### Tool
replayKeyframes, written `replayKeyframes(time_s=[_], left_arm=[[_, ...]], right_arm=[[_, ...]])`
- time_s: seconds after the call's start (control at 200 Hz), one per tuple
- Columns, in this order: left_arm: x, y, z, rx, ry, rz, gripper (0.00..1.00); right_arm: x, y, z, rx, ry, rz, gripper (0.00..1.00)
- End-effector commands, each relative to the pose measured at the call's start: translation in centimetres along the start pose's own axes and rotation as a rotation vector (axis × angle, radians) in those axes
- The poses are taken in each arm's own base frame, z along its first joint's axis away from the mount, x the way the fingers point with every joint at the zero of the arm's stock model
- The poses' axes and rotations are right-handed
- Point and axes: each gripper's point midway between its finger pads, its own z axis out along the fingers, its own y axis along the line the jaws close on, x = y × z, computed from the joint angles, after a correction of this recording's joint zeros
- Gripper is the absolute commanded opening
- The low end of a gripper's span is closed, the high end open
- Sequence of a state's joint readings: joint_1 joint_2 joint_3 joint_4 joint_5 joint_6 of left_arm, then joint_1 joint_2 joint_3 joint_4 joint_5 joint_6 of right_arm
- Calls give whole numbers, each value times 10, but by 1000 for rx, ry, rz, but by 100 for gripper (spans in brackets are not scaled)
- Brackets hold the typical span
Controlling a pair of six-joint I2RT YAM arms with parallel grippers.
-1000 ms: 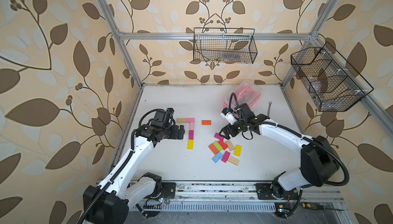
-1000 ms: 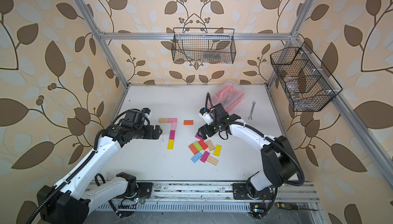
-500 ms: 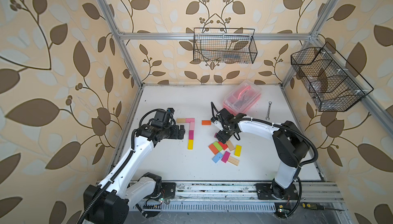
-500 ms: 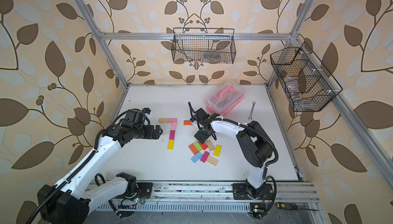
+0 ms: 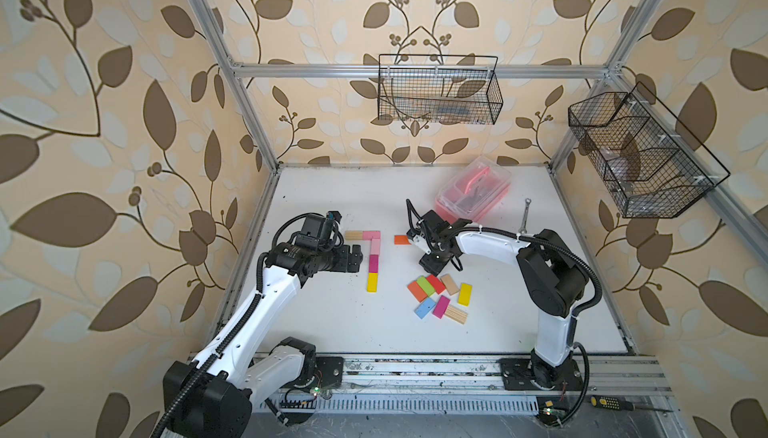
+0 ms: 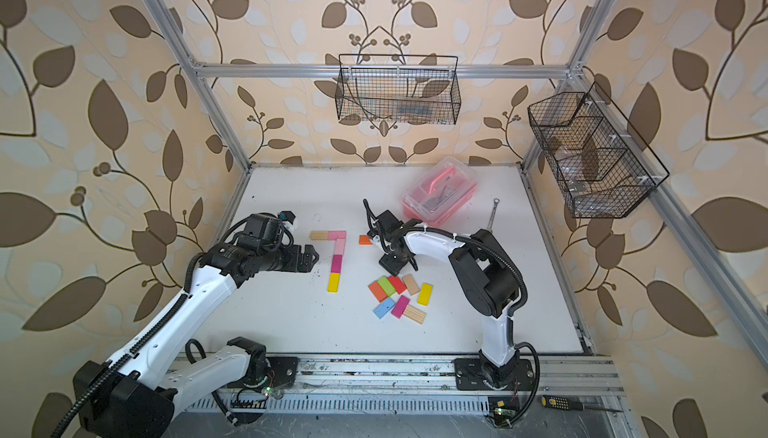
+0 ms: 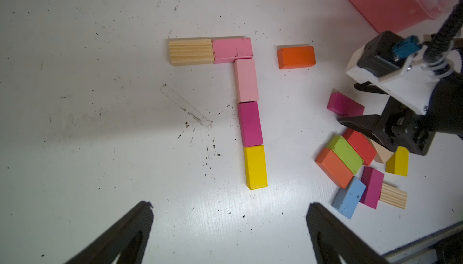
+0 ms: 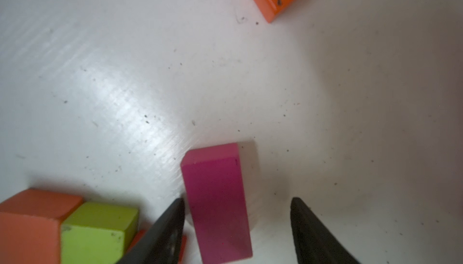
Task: Assemble the number 7 with building blocks
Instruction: Pick up the building block from the center of the board.
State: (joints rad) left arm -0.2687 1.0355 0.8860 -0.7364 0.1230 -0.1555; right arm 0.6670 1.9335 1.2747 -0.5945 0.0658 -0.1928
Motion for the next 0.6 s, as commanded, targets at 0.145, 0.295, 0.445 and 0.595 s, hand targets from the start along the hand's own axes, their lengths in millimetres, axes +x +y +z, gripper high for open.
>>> replayKeyframes(time_s=[0.145, 0.295, 0.445, 0.595], left_arm=[[-7, -4, -4, 14, -17, 21, 99], [-7, -4, -5, 12, -19, 21, 99], [-8, -4, -5, 13, -20, 21, 99], [-8, -5, -6, 15, -23, 21, 99]], right_arm=[[3, 10, 8, -118, -23, -26, 27], [3, 14, 2, -159, -80, -75, 20], [-3, 4, -13, -187, -147, -80, 14], [-11, -6, -36, -171, -223, -151, 15]])
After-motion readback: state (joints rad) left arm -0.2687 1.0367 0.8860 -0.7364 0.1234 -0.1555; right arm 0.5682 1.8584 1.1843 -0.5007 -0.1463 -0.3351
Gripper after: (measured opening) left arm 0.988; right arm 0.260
